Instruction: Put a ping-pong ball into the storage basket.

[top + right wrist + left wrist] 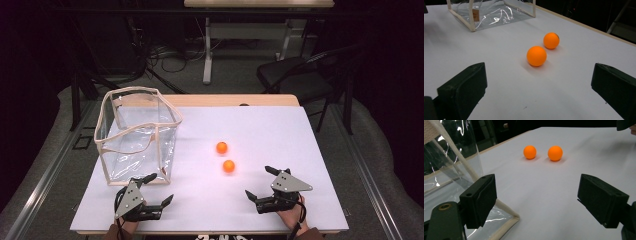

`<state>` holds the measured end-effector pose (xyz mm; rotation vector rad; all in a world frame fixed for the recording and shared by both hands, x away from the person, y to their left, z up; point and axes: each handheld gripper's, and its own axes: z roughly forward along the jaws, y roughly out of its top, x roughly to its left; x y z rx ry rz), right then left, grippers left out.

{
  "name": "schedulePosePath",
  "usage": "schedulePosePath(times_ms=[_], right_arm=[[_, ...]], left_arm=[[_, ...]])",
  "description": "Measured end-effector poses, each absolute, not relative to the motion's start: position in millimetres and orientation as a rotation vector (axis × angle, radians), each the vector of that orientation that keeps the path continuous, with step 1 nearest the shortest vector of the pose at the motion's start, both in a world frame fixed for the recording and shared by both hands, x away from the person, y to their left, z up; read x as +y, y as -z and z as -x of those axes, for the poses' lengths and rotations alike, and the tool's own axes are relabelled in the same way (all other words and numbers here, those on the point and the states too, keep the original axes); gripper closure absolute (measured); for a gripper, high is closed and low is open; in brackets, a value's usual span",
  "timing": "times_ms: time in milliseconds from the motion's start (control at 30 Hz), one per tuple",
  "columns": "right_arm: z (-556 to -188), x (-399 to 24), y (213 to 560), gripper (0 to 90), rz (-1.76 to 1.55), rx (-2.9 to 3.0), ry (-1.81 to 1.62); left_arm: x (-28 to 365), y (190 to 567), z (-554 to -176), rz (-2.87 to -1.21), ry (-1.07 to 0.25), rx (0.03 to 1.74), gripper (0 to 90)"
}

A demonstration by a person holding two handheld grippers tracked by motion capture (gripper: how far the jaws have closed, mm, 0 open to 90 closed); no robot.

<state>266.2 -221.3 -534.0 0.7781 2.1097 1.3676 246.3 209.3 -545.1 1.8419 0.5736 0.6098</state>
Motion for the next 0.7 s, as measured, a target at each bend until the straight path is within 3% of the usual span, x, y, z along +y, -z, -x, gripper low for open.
schedulePosePath(times_ms=[700], right_arm=[[-286.5,-202.6,534.8,0.0,-0.775,2.201,-1.337]], left_arm=[[210.5,545.2,-245.3,-1.839,-0.607,0.573,15.7]])
